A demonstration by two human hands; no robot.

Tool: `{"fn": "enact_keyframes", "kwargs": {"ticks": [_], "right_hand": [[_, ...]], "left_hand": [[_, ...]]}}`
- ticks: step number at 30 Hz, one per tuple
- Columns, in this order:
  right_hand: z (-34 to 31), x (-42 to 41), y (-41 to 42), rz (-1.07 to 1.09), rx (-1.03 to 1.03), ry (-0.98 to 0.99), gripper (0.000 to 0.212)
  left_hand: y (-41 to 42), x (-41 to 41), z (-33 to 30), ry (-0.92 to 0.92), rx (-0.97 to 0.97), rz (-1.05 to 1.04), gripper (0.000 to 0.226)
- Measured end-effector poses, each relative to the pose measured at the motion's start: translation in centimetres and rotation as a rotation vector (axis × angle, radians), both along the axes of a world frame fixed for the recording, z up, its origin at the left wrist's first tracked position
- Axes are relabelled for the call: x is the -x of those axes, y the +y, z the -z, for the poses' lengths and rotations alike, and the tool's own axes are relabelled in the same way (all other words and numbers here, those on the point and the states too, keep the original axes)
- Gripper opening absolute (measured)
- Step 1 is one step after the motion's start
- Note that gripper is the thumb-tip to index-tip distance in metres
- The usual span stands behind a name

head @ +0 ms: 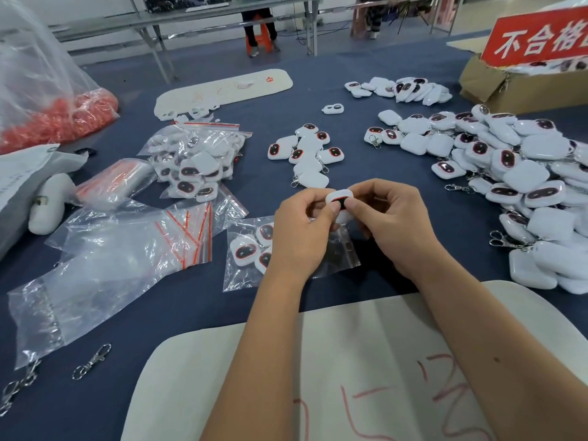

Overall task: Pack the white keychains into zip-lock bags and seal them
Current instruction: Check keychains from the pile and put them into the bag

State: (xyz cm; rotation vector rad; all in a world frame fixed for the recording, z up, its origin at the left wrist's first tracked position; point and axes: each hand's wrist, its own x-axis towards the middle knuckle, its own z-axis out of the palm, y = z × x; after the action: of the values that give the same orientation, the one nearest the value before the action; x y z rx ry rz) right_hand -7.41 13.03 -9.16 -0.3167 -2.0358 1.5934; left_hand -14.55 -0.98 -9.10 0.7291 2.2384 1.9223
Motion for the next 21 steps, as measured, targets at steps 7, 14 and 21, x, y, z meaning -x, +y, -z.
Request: {"fn": "enact_keyframes", "kwargs": {"ticks": [7, 14, 21], "right_hand": [[0.08, 0.21, -0.14, 0.012, -0.078, -0.075, 0.007], [-0.29, 0.17, -0.48, 0.009, -0.165, -0.114, 0.006], [-0.29, -0.01, -0.45, 0.008, -0.163, -0.097, 0.006]], "left_hand": [[-0.27, -0.09, -0.18, 0.046, 0.038, -0.017, 0.016], [-0.38, -0.07, -0.34, 0.052, 0.034, -0.017, 0.016], [-0.48, -0.14, -0.35, 0.064, 0.037, -0.004, 0.017]]}}
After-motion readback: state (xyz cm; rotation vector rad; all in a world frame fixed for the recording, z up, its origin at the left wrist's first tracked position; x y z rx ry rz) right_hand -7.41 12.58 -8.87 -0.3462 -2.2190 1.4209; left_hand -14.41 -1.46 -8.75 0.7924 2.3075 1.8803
